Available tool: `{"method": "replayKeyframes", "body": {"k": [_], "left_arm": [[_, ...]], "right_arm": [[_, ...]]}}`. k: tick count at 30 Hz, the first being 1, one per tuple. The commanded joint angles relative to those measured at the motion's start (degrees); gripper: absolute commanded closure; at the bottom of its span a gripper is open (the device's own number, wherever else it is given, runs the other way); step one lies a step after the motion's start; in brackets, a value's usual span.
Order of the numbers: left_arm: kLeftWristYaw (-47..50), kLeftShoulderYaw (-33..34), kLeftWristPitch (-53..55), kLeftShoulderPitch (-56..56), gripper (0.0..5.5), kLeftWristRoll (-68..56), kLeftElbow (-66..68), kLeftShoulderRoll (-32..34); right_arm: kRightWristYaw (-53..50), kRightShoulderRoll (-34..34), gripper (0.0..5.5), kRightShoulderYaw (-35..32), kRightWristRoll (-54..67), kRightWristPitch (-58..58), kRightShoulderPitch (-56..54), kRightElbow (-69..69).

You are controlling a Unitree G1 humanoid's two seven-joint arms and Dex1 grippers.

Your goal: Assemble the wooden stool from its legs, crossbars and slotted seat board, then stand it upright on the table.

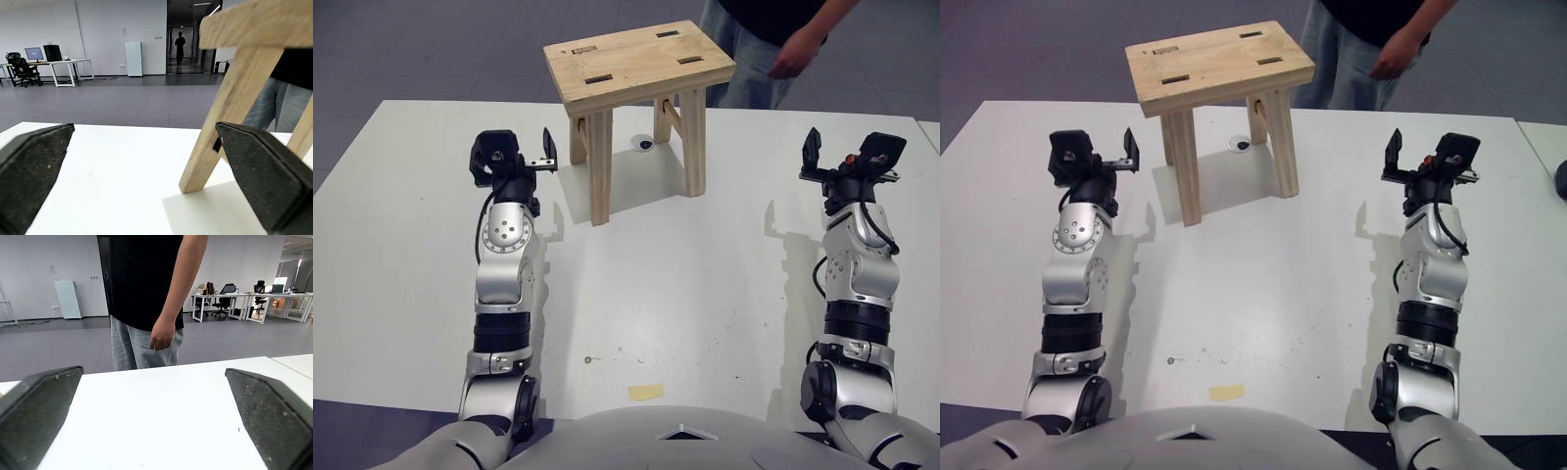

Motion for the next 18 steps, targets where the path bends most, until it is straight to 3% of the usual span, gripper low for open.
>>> {"method": "replayKeyframes", "body": {"k": [1,18], "left_arm": [[-0.82,-0.44,0.68,-0.59,0.13,0.67,0.08,-0.3],[-7.68,2.77,1.58,-8.61,0.13,-0.34,6.55,5.92]], "right_arm": [[-0.66,1.13,0.1,0.41,-0.7,-0.8,0.65,-1.74],[-6.02,9.97,0.1,6.54,-6.98,-6.9,6.78,-7.18]]}}
